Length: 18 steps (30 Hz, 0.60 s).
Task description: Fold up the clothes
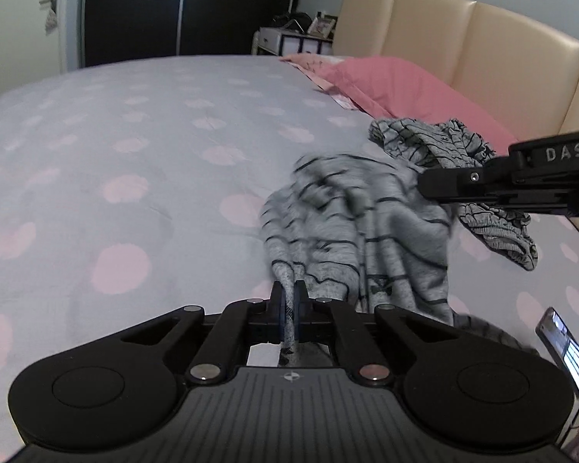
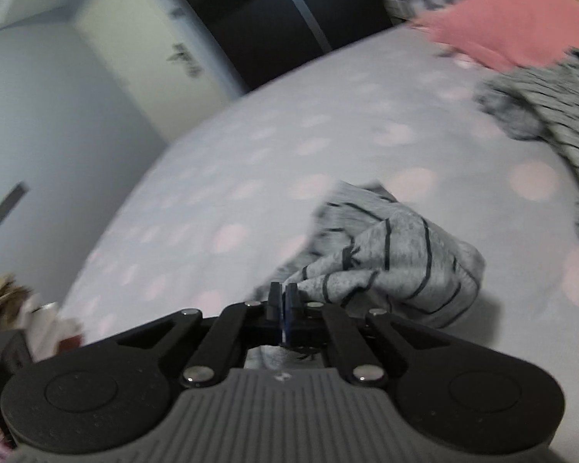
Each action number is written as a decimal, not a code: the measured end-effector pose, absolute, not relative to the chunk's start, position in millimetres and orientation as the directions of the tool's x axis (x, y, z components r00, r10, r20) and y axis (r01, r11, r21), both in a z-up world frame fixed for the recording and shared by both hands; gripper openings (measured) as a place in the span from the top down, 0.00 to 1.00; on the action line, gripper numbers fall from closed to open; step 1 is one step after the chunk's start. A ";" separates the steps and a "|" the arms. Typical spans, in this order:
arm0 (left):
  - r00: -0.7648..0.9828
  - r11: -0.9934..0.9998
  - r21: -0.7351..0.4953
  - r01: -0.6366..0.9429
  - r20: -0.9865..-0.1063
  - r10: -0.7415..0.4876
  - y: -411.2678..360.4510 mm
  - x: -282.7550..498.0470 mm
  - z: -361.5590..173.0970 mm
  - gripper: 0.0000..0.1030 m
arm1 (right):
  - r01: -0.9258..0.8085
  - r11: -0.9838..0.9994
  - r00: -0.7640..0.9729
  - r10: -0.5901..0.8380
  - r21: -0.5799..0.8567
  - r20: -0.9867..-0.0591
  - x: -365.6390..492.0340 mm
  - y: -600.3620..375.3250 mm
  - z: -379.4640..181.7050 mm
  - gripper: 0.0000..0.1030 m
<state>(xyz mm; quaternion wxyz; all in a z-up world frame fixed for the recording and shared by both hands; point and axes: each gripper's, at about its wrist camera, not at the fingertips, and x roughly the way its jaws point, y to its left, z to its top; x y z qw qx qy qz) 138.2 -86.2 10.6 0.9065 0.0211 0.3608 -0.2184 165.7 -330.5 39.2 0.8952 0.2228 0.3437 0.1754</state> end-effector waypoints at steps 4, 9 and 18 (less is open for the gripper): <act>0.670 0.927 -0.089 0.365 -0.666 -0.328 -52.8 98.9 27.2 0.98 | -0.298 0.790 0.654 0.578 0.536 -0.488 135.7 -296.7 61.2 0.99; 0.618 0.941 -0.100 0.324 -0.730 -0.291 -8.3 49.8 20.6 0.97 | -0.465 0.712 0.531 0.700 0.526 -0.478 89.9 -253.3 71.1 0.99; 0.606 0.968 -0.015 0.251 -0.777 -0.169 27.7 -0.5 25.8 0.84 | -0.626 0.660 0.311 0.700 0.415 -0.643 36.6 -177.9 16.6 0.99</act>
